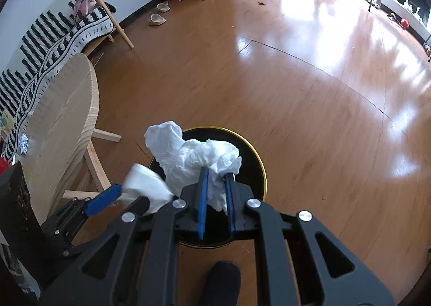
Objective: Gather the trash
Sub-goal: 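Carry both items to the black bin and open both tools to drop them, then grasp the green toy car with the left tool while the right tool grasps the clear plastic bag, then carry the car and plastic bag to the bin and release both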
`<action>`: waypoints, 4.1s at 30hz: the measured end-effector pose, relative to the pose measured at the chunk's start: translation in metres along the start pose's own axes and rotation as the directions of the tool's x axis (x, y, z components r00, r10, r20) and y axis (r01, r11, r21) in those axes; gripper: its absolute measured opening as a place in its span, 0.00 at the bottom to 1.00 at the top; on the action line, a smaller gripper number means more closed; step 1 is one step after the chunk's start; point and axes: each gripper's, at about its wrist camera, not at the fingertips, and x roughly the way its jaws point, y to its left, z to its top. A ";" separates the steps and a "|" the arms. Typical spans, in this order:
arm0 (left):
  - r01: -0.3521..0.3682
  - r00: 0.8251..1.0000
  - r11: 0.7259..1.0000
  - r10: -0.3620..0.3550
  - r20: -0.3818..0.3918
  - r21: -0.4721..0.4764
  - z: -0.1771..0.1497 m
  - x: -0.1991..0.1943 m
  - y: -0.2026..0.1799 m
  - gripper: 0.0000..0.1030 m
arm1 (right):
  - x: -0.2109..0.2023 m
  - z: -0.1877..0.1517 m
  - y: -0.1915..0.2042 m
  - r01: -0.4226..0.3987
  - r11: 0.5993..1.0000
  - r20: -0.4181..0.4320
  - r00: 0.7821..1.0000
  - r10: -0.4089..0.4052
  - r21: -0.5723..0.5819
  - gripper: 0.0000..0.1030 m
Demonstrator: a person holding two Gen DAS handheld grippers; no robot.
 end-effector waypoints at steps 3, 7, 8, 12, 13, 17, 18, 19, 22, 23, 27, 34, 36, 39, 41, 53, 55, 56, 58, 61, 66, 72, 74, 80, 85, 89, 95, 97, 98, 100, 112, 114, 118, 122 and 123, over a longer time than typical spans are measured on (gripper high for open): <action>-0.005 1.000 1.000 0.005 0.014 -0.003 0.001 -0.004 0.000 0.74 | 0.003 0.000 0.004 -0.014 1.000 -0.011 1.000 0.015 0.013 0.13; -0.006 1.000 1.000 0.007 0.023 -0.006 0.003 -0.016 0.000 0.75 | 0.007 -0.001 0.002 -0.021 1.000 -0.026 0.999 0.022 0.023 0.13; -0.005 1.000 1.000 0.005 0.027 -0.006 0.002 -0.019 0.000 0.75 | 0.008 -0.001 0.003 -0.024 0.999 -0.030 0.999 0.025 0.027 0.13; 0.006 0.999 1.000 -0.006 0.053 0.001 0.001 -0.040 0.001 0.79 | 0.008 0.000 0.007 -0.032 0.999 -0.036 0.999 0.033 0.023 0.13; 0.005 0.998 1.000 -0.006 0.063 0.001 0.001 -0.047 0.003 0.81 | 0.008 0.000 0.009 -0.031 0.999 -0.037 0.999 0.032 0.020 0.16; 0.012 0.995 1.000 -0.010 0.100 -0.016 -0.004 -0.076 0.010 0.85 | 0.011 0.001 0.020 -0.021 1.000 -0.050 0.999 0.021 0.008 0.76; 0.010 0.994 1.000 -0.007 0.113 -0.025 -0.005 -0.085 0.014 0.87 | 0.009 0.002 0.024 -0.012 1.000 -0.038 0.999 0.012 0.000 0.76; 0.008 0.992 0.999 -0.003 0.122 -0.034 -0.005 -0.093 0.016 0.87 | 0.007 0.002 0.029 -0.004 1.000 -0.032 0.999 0.004 -0.005 0.76; -0.010 0.988 0.998 0.021 0.155 -0.069 -0.012 -0.124 0.029 0.88 | -0.002 0.003 0.047 -0.026 1.000 -0.009 1.000 0.025 -0.018 0.76; -0.020 0.985 0.997 0.034 0.166 -0.081 -0.018 -0.134 0.035 0.88 | -0.007 0.002 0.057 -0.038 0.999 0.009 0.999 0.039 -0.032 0.76; -0.087 0.975 0.979 0.122 0.186 -0.185 -0.050 -0.172 0.077 0.90 | -0.026 0.002 0.108 -0.103 0.990 0.050 0.993 0.108 -0.094 0.76; -0.209 0.932 0.894 0.305 0.195 -0.396 -0.114 -0.253 0.200 0.90 | -0.056 -0.027 0.258 -0.259 0.918 0.050 0.957 0.286 -0.300 0.76; -0.221 0.920 0.863 0.339 0.196 -0.454 -0.134 -0.274 0.234 0.90 | -0.058 -0.042 0.302 -0.299 0.887 0.023 0.945 0.328 -0.351 0.76; -0.312 0.888 0.798 0.438 0.140 -0.516 -0.169 -0.322 0.296 0.90 | -0.058 -0.063 0.371 -0.352 0.839 -0.023 0.926 0.377 -0.416 0.76; -0.378 0.852 0.766 0.508 0.128 -0.520 -0.185 -0.349 0.325 0.90 | -0.057 -0.078 0.413 -0.392 0.803 -0.060 0.910 0.411 -0.450 0.76; -0.496 0.758 0.619 0.651 0.044 -0.609 -0.247 -0.391 0.490 0.90 | -0.016 -0.145 0.532 -0.426 0.714 -0.207 0.902 0.378 -0.556 0.76; -0.514 0.754 0.609 0.656 0.020 -0.604 -0.243 -0.384 0.507 0.90 | -0.009 -0.149 0.538 -0.418 0.714 -0.216 0.907 0.362 -0.561 0.76; -0.522 0.749 0.604 0.662 0.015 -0.602 -0.244 -0.383 0.511 0.90 | -0.006 -0.149 0.541 -0.413 0.715 -0.216 0.909 0.355 -0.564 0.76; -0.497 0.772 0.618 0.635 0.015 -0.610 -0.243 -0.376 0.521 0.90 | 0.000 -0.149 0.545 -0.403 0.717 -0.215 0.914 0.344 -0.569 0.76; -0.506 0.784 0.632 0.621 -0.008 -0.587 -0.235 -0.364 0.525 0.89 | 0.006 -0.150 0.548 -0.402 0.726 -0.220 0.915 0.338 -0.558 0.76; -0.548 0.770 0.624 0.636 -0.045 -0.558 -0.237 -0.353 0.520 0.57 | 0.015 -0.150 0.555 -0.386 0.733 -0.216 0.922 0.321 -0.560 0.76; -0.534 0.780 0.593 0.620 -0.082 -0.602 -0.241 -0.361 0.512 0.14 | 0.027 -0.158 0.563 -0.364 0.729 -0.228 0.931 0.284 -0.580 0.42; -0.525 0.783 0.587 0.618 -0.079 -0.616 -0.242 -0.367 0.506 0.10 | 0.027 -0.163 0.561 -0.374 0.716 -0.239 0.928 0.287 -0.590 0.25; -0.510 0.780 0.607 0.625 -0.032 -0.609 -0.242 -0.390 0.470 0.09 | -0.007 -0.167 0.544 -0.395 0.685 -0.204 0.916 0.346 -0.612 0.22; -0.470 0.778 0.593 0.628 0.011 -0.653 -0.239 -0.408 0.445 0.09 | -0.046 -0.155 0.521 -0.462 0.664 -0.183 0.876 0.447 -0.589 0.22; -0.443 0.780 0.604 0.624 0.048 -0.663 -0.223 -0.405 0.419 0.09 | -0.083 -0.138 0.500 -0.476 0.640 -0.117 0.846 0.520 -0.603 0.22; -0.401 0.807 0.683 0.579 0.117 -0.610 -0.182 -0.378 0.365 0.09 | -0.092 -0.110 0.451 -0.410 0.700 -0.035 0.875 0.483 -0.585 0.22; -0.379 0.826 0.719 0.546 0.137 -0.583 -0.167 -0.362 0.346 0.09 | -0.090 -0.094 0.424 -0.375 0.738 0.001 0.891 0.454 -0.561 0.22; -0.371 0.833 0.734 0.534 0.145 -0.569 -0.159 -0.355 0.337 0.09 | -0.089 -0.089 0.415 -0.358 0.753 0.018 0.898 0.440 -0.552 0.22; -0.350 0.853 0.774 0.497 0.163 -0.527 -0.140 -0.336 0.314 0.09 | -0.086 -0.076 0.387 -0.317 0.787 0.055 0.913 0.405 -0.530 0.22; -0.173 0.950 0.952 0.229 0.213 -0.250 -0.044 -0.205 0.149 0.09 | -0.065 -0.027 0.211 -0.125 0.934 0.184 0.964 0.195 -0.336 0.22; -0.144 0.960 0.966 0.190 0.208 -0.214 -0.035 -0.186 0.124 0.09 | -0.063 -0.021 0.179 -0.105 0.947 0.186 0.968 0.167 -0.303 0.22; -0.098 0.978 0.989 0.117 0.175 -0.113 -0.022 -0.136 0.070 0.09 | -0.053 -0.011 0.124 -0.073 0.969 0.162 0.980 0.114 -0.235 0.22; -0.065 0.990 0.997 0.070 0.122 -0.044 -0.019 -0.090 0.035 0.09 | -0.039 -0.005 0.081 -0.031 0.982 0.116 0.992 0.054 -0.186 0.22; -0.056 0.993 0.998 0.059 0.106 -0.031 -0.018 -0.077 0.028 0.09 | -0.035 -0.004 0.072 -0.025 0.985 0.101 0.994 0.043 -0.173 0.22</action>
